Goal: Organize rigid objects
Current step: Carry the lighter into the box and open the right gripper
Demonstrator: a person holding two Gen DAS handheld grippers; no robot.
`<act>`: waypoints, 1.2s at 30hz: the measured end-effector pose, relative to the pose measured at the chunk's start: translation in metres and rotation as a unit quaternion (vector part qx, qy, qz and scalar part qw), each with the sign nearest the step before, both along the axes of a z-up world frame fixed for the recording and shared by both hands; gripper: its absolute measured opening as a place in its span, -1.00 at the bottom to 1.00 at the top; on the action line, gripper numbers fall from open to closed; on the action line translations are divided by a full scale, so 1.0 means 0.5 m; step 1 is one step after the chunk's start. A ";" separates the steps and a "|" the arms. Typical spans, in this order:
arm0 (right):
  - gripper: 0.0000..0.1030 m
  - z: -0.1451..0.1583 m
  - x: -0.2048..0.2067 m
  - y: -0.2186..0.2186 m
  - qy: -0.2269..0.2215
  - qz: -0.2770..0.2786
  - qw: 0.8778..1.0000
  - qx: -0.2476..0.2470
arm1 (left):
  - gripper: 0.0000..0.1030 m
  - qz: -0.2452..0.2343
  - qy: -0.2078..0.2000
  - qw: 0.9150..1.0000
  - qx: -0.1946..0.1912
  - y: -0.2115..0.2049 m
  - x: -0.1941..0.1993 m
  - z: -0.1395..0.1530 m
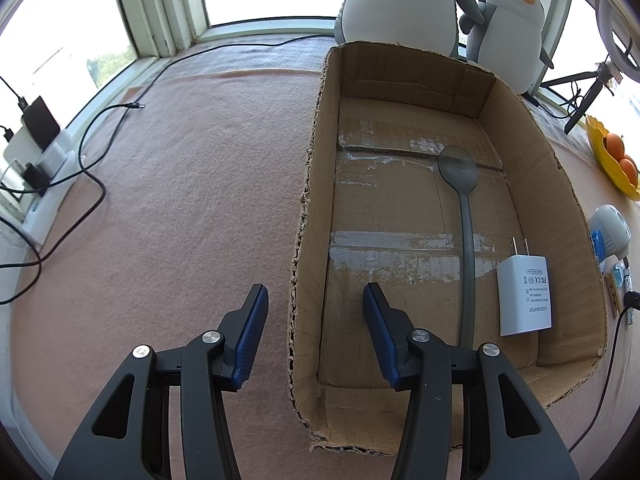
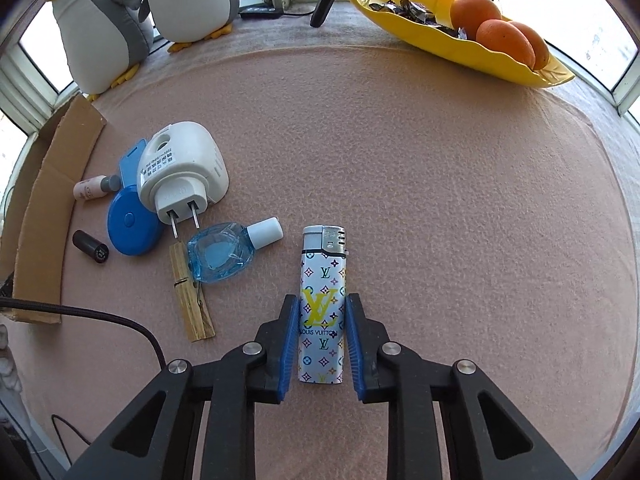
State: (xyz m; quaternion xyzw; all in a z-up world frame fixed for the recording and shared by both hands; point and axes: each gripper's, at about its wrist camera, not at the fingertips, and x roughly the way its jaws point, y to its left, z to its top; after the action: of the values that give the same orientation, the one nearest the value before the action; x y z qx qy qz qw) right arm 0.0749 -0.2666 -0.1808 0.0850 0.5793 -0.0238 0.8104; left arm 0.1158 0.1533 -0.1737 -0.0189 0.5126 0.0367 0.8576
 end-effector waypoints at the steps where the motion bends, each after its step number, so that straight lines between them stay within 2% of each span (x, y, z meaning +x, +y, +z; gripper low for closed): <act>1: -0.60 0.001 -0.002 -0.002 -0.005 -0.005 1.000 0.008 | -0.05 0.000 0.000 1.000 0.000 0.000 0.000 0.000; 5: -0.60 0.012 -0.013 -0.013 -0.021 -0.030 0.999 0.034 | -0.05 0.000 0.000 1.000 0.000 0.001 0.000 0.000; 8: -0.60 0.040 -0.027 -0.016 -0.040 -0.036 0.998 0.033 | -0.05 -0.001 0.000 1.000 0.000 0.001 0.000 0.000; 16: -0.60 0.133 -0.017 0.028 -0.095 -0.008 0.995 0.039 | -0.05 0.000 -0.001 1.000 0.001 0.002 0.000 0.000; 26: -0.60 0.199 0.052 0.231 -0.140 0.092 0.985 0.043 | -0.05 -0.001 -0.001 1.000 0.001 0.003 0.000 0.000; 36: -0.60 0.186 0.093 0.426 -0.132 0.168 0.973 0.091 | -0.05 0.000 -0.003 1.000 -0.003 0.003 0.001 0.001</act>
State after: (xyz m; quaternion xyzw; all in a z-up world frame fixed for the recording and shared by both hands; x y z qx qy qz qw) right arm 0.1213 -0.0534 -0.0876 0.0622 0.4730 0.1766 0.8609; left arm 0.1162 0.1548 -0.1731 -0.0217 0.5106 0.0354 0.8588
